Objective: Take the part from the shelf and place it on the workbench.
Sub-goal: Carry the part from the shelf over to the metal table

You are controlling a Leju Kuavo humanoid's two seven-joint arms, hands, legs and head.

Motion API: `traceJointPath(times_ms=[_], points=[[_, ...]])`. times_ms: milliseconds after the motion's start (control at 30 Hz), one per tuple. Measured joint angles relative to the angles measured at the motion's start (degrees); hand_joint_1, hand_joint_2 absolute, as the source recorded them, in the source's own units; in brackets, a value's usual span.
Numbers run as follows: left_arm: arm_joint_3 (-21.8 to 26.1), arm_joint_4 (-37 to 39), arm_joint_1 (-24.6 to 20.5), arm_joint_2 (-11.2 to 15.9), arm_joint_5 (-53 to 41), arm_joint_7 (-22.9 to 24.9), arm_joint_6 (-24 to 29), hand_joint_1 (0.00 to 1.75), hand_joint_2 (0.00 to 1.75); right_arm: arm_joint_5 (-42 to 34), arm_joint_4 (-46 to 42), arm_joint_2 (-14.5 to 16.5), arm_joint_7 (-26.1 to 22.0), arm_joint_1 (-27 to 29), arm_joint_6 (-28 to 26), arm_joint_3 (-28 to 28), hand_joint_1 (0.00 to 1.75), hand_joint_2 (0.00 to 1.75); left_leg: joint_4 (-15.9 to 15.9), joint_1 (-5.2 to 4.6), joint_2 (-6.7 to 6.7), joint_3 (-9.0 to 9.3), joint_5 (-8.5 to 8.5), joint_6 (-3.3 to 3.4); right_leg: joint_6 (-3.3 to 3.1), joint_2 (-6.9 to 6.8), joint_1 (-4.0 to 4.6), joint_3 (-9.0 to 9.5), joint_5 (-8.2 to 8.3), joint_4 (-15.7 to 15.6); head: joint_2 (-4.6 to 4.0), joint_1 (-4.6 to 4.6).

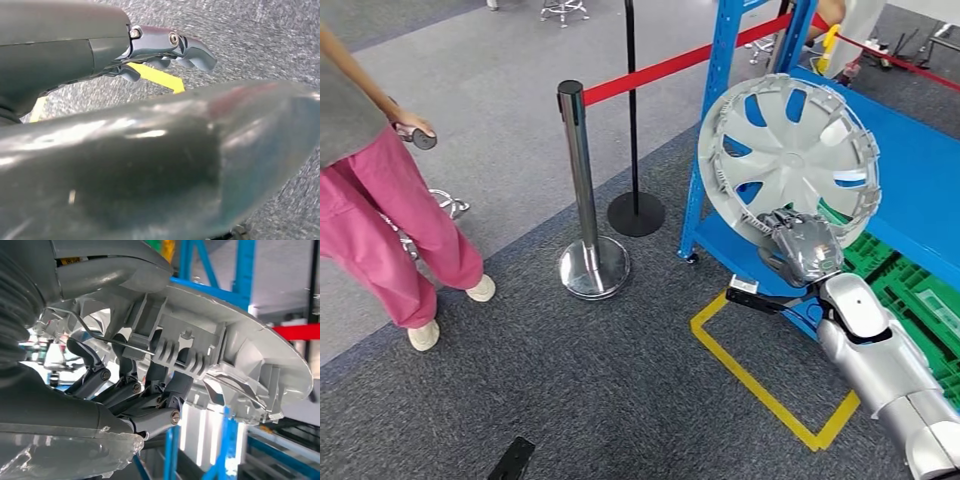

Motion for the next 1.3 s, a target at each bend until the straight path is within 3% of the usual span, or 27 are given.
traceJointPath(times_ms=[67, 133, 200, 267, 333, 367, 433, 500, 533, 567, 633, 700, 767, 833, 867, 900, 933, 1000, 1067, 1133, 1200, 1267, 1300], points=[[0.0, 0.0, 0.1, 0.0, 0.0, 0.0, 0.0, 0.00, 0.00, 0.1, 0.0, -0.1, 0.0, 0.0, 0.0, 0.1, 1.75, 1.75, 0.3, 0.14, -1.33, -0.67, 0.26, -0.72, -0.15, 1.39, -0.21, 1.12, -0.05, -2.0, 0.00, -0.04], [0.0, 0.0, 0.3, 0.1, 0.0, 0.0, 0.0, 0.00, 0.00, 0.1, -0.1, -0.1, -0.1, 0.1, 0.0, 0.2, 1.75, 1.75, 0.2, 0.27, -1.99, -1.11, 0.47, -1.34, -0.87, 0.05, -0.13, 1.13, -0.03, -2.0, 0.00, -0.06], [0.0, 0.0, 0.4, 0.1, 0.0, 0.0, 0.0, 0.00, 0.00, 0.1, -0.3, -0.1, 0.1, 0.2, 0.0, 0.2, 1.75, 1.75, 2.5, -0.01, 0.74, -2.30, -0.98, -1.95, -1.73, -1.53, -0.15, 1.38, -0.01, -2.1, 0.00, -0.51], [0.0, 0.0, 0.3, 0.0, -0.1, 0.0, 0.0, 0.00, 0.00, 0.1, -0.6, -0.3, 0.2, 0.5, 0.0, 0.0, 1.75, 1.75, 9.4, -0.10, 4.66, -5.61, -4.35, -2.42, -2.27, -3.18, 0.07, 1.55, -0.10, -2.2, 0.00, -0.93], [0.0, 0.0, 0.3, 0.0, -0.1, 0.1, 0.0, 0.00, 0.00, 0.0, -1.0, -0.6, 0.3, 0.8, 0.0, -0.1, 1.75, 1.75, 15.9, 0.10, 5.96, -8.86, -6.55, -2.58, -2.44, -4.84, 0.26, 1.65, -0.23, -2.2, 0.00, -0.95], [0.0, 0.0, 0.3, -0.1, -0.1, 0.1, -0.1, 0.00, 0.00, 0.0, -1.3, -0.7, 0.3, 1.0, 0.0, -0.1, 1.75, 1.75, 16.5, 0.15, 6.08, -9.16, -6.18, -2.55, -2.47, -5.61, 0.31, 1.71, -0.28, -2.2, 0.00, -0.95], [0.0, 0.0, 0.4, -0.1, -0.2, 0.2, -0.1, 0.00, 0.00, 0.0, -1.8, -0.8, 0.2, 1.2, 0.0, -0.1, 1.75, 1.75, 11.4, 0.04, 6.87, -6.46, -3.06, -2.21, -2.38, -7.01, 0.37, 1.90, -0.42, -2.2, 0.00, -0.97], [0.0, 0.0, 0.2, -0.1, -0.4, 0.2, -0.1, 0.00, 0.00, 0.0, -2.4, -1.1, 0.2, 1.3, 0.1, -0.2, 1.75, 1.75, 3.9, -0.53, 9.38, -2.36, -0.42, -1.64, -1.99, -8.25, 0.62, 2.04, -0.68, -2.1, 0.00, -0.98], [0.0, 0.0, 0.1, -0.1, -0.5, 0.2, -0.2, 0.00, 0.00, 0.0, -2.7, -1.3, 0.2, 1.4, 0.1, -0.2, 1.75, 1.75, 1.5, -0.81, 10.26, -1.19, 0.10, -1.35, -1.73, -8.86, 0.78, 2.10, -0.81, -2.2, 0.00, -0.95], [0.0, 0.0, 0.0, -0.1, -0.6, 0.2, -0.3, 0.00, 0.00, 0.0, -3.0, -1.5, 0.2, 1.5, 0.1, -0.3, 1.75, 1.75, 0.5, -1.04, 10.46, -0.79, 0.11, -1.10, -1.45, -9.52, 0.92, 2.19, -0.92, -2.3, 0.00, -0.95], [0.0, 0.0, 0.2, -0.1, -0.8, 0.4, -0.3, 0.00, 0.00, 0.0, -3.6, -1.7, 0.3, 2.0, 0.1, -0.4, 1.75, 1.75, -0.1, -1.03, 9.00, -0.78, 0.26, -0.44, -0.85, -10.58, 0.88, 2.45, -1.15, -2.6, 0.00, -0.93], [0.0, 0.0, 0.3, -0.1, -1.0, 0.6, -0.4, 0.00, 0.00, -0.1, -4.3, -1.9, 0.3, 2.6, 0.1, -0.5, 1.75, 1.75, -0.5, -0.78, 7.54, -0.44, 0.48, 0.29, -0.49, -8.76, 0.63, 1.89, -2.49, -1.0, 0.00, -0.86], [0.0, 0.0, 0.1, -0.2, -1.2, 0.7, -0.4, 0.00, 0.00, -0.1, -4.7, -2.3, 0.3, 3.2, 0.1, -0.7, 1.75, 1.75, -0.7, -0.62, 6.09, -0.23, 0.54, 0.80, -0.47, -5.30, 0.59, -1.16, -5.61, 5.5, 0.00, -0.51], [0.0, 0.0, 0.0, -0.4, -1.2, 0.7, -0.4, 0.00, 0.00, -0.1, -5.0, -2.6, 0.4, 3.6, 0.2, -0.9, 1.75, 1.75, -0.6, -0.61, 4.48, -0.16, 0.51, 1.00, -0.42, -3.85, 0.69, -5.14, -7.97, 12.6, 0.00, -0.26], [0.0, 0.0, 0.0, -0.5, -1.2, 0.8, -0.4, 0.00, 0.00, -0.1, -5.2, -2.7, 0.4, 3.8, 0.2, -1.0, 1.75, 1.75, -0.6, -0.59, 3.67, -0.11, 0.49, 1.02, -0.35, -3.70, 0.70, -6.11, -7.75, 13.8, 0.00, -0.26], [0.0, 0.0, 0.0, -0.5, -1.3, 0.8, -0.4, 0.00, 0.00, -0.1, -5.3, -2.7, 0.4, 4.0, 0.3, -1.0, 1.75, 1.75, -0.5, -0.51, 2.82, -0.03, 0.46, 0.98, -0.29, -3.59, 0.63, -5.91, -6.36, 12.6, 0.00, -0.26], [0.0, 0.0, 0.0, -0.5, -1.3, 0.9, -0.4, 0.00, 0.00, -0.1, -5.5, -2.7, 0.5, 4.0, 0.3, -1.1, 1.75, 1.75, -0.4, -0.38, 1.98, 0.04, 0.39, 0.84, -0.15, -3.20, 0.46, -4.58, -4.14, 9.3, 0.00, -0.25], [0.0, 0.0, 0.0, -0.5, -1.3, 0.9, -0.4, 0.00, 0.00, -0.1, -5.8, -2.7, 0.5, 4.0, 0.4, -1.2, 1.75, 1.75, 0.1, -0.18, 0.40, -0.14, 0.16, 0.25, 0.28, -0.48, -0.24, -1.06, -0.72, 1.6, 0.00, -0.22], [0.0, 0.0, 0.0, -0.4, -1.4, 0.9, -0.4, 0.00, 0.00, -0.1, -6.1, -2.8, 0.4, 3.9, 0.6, -1.2, 1.75, 1.75, 0.5, -0.06, -0.93, -0.71, 0.25, -0.51, 0.22, 1.43, -0.56, 0.62, -0.05, -1.5, 0.00, -0.23], [0.0, 0.0, 0.2, -0.4, -1.4, 1.0, -0.4, 0.00, 0.00, -0.1, -6.6, -2.9, 0.4, 3.8, 0.7, -1.1, 1.75, 1.75, 0.4, 0.17, -1.92, -1.18, 0.58, -1.14, -0.53, 0.38, -0.31, 0.79, -0.03, -1.6, 0.00, -0.26], [0.0, 0.0, 0.2, -0.4, -1.4, 1.0, -0.4, 0.00, 0.00, -0.1, -7.1, -3.0, 0.4, 3.6, 0.8, -1.3, 1.75, 1.75, 1.7, 0.00, 0.28, -1.98, -0.24, -1.73, -1.43, -1.08, -0.16, 0.96, 0.04, -1.6, 0.00, -0.52], [0.0, 0.0, 0.0, -0.5, -1.5, 1.0, -0.4, 0.00, 0.00, -0.1, -7.5, -3.3, 0.5, 3.4, 0.8, -1.6, 1.75, 1.75, 7.1, -0.24, 4.24, -4.66, -3.09, -2.16, -2.07, -2.69, 0.08, 1.11, -0.01, -1.7, 0.00, -0.89], [0.0, 0.0, -0.1, -0.5, -1.5, 1.0, -0.4, 0.00, 0.00, -0.1, -7.5, -3.4, 0.5, 3.3, 0.8, -1.8, 1.75, 1.75, 10.9, -0.19, 5.34, -6.60, -4.76, -2.24, -2.24, -3.55, 0.23, 1.14, -0.08, -1.7, 0.00, -1.01]])
